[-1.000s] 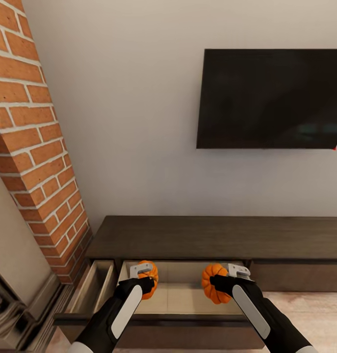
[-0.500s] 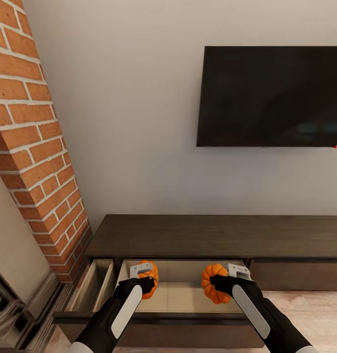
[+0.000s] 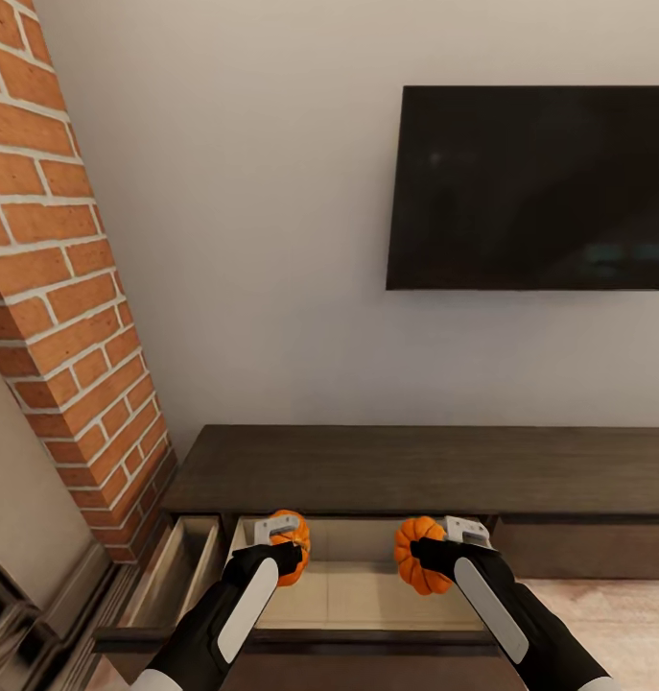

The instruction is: Place each of the two pumpkins and all three candles from the living room inside a cabinet in the living room (use any cabinet), then make sure every cabinet is closed, and position the cauldron so it is next to a table in the living room.

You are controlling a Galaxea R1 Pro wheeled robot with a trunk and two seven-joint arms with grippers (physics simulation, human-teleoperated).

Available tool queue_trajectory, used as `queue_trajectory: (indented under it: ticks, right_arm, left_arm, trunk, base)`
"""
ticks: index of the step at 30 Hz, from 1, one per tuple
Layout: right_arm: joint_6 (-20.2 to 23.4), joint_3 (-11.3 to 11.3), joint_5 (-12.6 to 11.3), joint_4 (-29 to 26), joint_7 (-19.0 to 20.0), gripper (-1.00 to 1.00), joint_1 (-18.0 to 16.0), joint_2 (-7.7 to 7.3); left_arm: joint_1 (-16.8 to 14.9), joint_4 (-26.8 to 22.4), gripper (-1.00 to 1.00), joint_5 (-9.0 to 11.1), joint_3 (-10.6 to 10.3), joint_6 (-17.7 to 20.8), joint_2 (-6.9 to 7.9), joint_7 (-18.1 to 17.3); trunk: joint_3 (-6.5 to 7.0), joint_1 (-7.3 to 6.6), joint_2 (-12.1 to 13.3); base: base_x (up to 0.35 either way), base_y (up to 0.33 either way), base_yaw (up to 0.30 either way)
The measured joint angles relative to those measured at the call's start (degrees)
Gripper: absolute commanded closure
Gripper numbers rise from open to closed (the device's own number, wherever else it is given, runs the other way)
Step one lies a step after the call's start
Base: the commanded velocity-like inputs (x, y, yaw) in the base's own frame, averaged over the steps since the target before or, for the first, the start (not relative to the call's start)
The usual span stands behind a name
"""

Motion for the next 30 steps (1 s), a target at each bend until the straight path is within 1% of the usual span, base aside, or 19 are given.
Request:
queue_trajectory:
  ticks: [5, 12, 23, 26, 28, 30]
  right_arm:
    - [0.0, 0.0, 0.0, 0.0, 0.0, 1.00, 0.0, 0.00]
    - [0.0, 0.0, 0.0, 0.0, 0.1, 1.00, 0.0, 0.00]
    - [0.1, 0.1, 0.0, -0.2, 0.2, 1.00, 0.0, 0.00]
    - [0.2, 0.0, -0.1, 0.0, 0.3, 1.00, 0.0, 0.00]
    - [0.4, 0.0, -0.2, 0.1, 0.2, 1.00, 0.0, 0.05]
    - [0.7, 0.0, -0.2, 0.1, 0.1, 1.00, -0.1, 0.07]
  left_arm:
    - [0.0, 0.0, 1.00, 0.0, 0.0, 0.0, 0.01, 0.0]
    - [0.0, 0.0, 1.00, 0.0, 0.0, 0.0, 0.01, 0.0]
    - [0.0, 0.0, 1.00, 0.2, 0.1, 0.3, 0.02, 0.2]
    - [0.0, 0.0, 1.00, 1.1, 0.1, 0.4, 0.05, 0.1]
    - [0.0, 0.0, 1.00, 2.0, 0.1, 0.5, 0.05, 0.1]
    - [-0.1, 0.0, 1.00, 2.4, 0.1, 0.5, -0.04, 0.0]
  trunk:
    - [0.00, -0.01, 0.0]
    - [0.00, 0.01, 0.0]
    - [-1.97, 2.42, -4.4]
    - [-2.51, 3.08, -5.6]
    - [-2.87, 3.52, -6.4]
    - [-3.23, 3.96, -7.2]
  base:
    - [0.171, 0.000, 0.000]
    - [0.018, 0.000, 0.000]
    - [0.000, 0.000, 0.000]
    - [0.000, 0.000, 0.000]
    - [0.000, 0.000, 0.000]
    - [0.000, 0.000, 0.000]
